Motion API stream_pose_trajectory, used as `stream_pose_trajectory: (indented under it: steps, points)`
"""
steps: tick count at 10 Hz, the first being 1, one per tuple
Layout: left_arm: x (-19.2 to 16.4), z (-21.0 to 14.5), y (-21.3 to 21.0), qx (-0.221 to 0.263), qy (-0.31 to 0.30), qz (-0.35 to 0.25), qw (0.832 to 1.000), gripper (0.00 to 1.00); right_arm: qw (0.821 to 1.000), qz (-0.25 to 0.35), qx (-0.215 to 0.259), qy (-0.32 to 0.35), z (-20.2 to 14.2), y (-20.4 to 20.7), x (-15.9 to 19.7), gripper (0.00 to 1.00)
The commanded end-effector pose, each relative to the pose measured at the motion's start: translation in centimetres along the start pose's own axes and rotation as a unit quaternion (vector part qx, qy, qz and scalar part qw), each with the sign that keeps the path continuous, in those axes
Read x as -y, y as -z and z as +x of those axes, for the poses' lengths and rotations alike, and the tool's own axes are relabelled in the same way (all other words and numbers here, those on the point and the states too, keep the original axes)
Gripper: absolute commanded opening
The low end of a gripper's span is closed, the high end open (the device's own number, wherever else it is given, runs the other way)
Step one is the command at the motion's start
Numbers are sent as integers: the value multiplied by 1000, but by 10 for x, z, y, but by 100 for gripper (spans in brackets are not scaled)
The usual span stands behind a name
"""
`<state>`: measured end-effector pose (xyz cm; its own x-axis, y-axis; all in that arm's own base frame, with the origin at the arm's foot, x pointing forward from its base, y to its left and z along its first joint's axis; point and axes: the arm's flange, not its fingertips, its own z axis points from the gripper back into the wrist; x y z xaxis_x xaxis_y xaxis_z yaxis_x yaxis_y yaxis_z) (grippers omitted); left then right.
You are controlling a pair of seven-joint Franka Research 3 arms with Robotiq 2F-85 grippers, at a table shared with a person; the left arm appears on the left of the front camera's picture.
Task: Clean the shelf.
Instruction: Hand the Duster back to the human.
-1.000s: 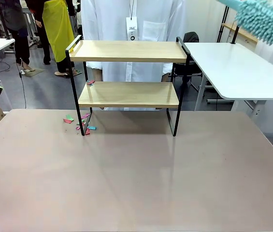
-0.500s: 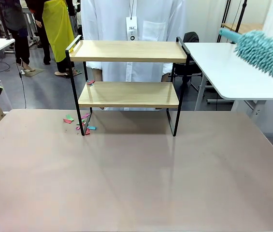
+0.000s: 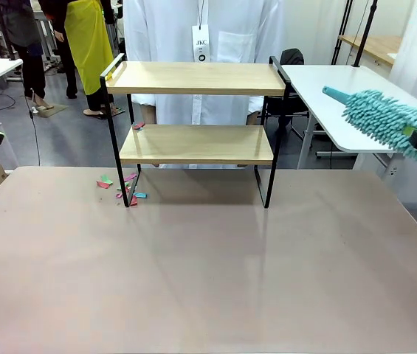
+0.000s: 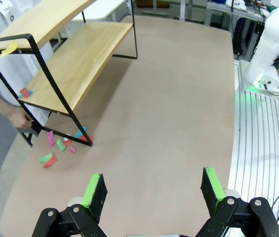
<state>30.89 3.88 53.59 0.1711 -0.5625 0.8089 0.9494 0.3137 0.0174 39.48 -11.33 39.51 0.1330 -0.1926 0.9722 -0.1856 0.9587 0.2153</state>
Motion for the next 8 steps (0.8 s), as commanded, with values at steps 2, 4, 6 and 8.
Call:
stream_pose_trajectory:
  steps: [2,4,6,8]
  points:
    - [-1,1,1,16,9,-3,1000,100,1000,-9,-6,2,3,-4,2,17]
    - [-1,1,1,16,9,-3,1000,100,1000,-9,-6,2,3,-4,2,17]
    - [-1,1,1,16,9,-3,1000,100,1000,-9,-6,2,3,-4,2,17]
    - [-1,1,1,16,9,-3,1000,100,1000,-9,-6,2,3,-4,2,17]
